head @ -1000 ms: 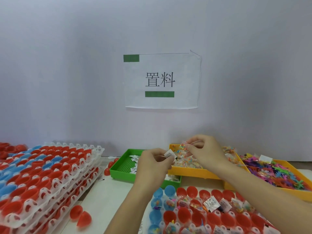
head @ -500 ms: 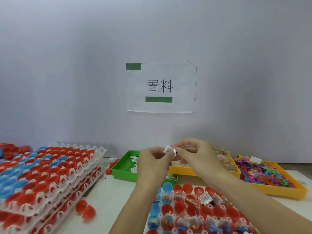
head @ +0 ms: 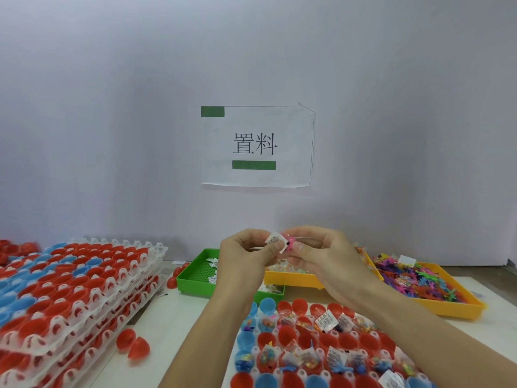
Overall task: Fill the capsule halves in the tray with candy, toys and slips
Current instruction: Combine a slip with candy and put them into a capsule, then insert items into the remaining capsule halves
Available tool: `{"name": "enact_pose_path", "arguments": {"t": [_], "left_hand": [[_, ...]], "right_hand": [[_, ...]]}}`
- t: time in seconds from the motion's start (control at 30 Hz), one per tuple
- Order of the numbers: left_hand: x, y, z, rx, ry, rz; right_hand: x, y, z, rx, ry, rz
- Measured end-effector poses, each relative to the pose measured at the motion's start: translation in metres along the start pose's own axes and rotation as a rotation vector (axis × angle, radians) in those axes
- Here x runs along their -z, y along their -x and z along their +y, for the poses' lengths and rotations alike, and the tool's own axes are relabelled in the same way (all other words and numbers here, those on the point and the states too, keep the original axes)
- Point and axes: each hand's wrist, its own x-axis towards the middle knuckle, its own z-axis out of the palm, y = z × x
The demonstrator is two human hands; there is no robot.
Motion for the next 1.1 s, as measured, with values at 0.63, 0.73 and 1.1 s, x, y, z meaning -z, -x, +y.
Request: {"name": "enact_pose_path", "arguments": {"t": [0.63, 0.73, 1.1], "left_hand": [[0.001, -0.002, -0.007, 0.030, -0.017, -0.050], [-0.001, -0.001, -0.007, 0.023, -0.015, -0.040], [0.003, 0.000, -0.003, -0.047, -0.106, -0.122]], "right_hand": [[0.001, 0.000, 0.005, -0.074, -0.021, 0.011], [-0.001, 0.004, 0.004, 0.015, 0.116, 0.055], [0.001, 0.003, 0.000, 0.052, 0.299, 0.228]]}}
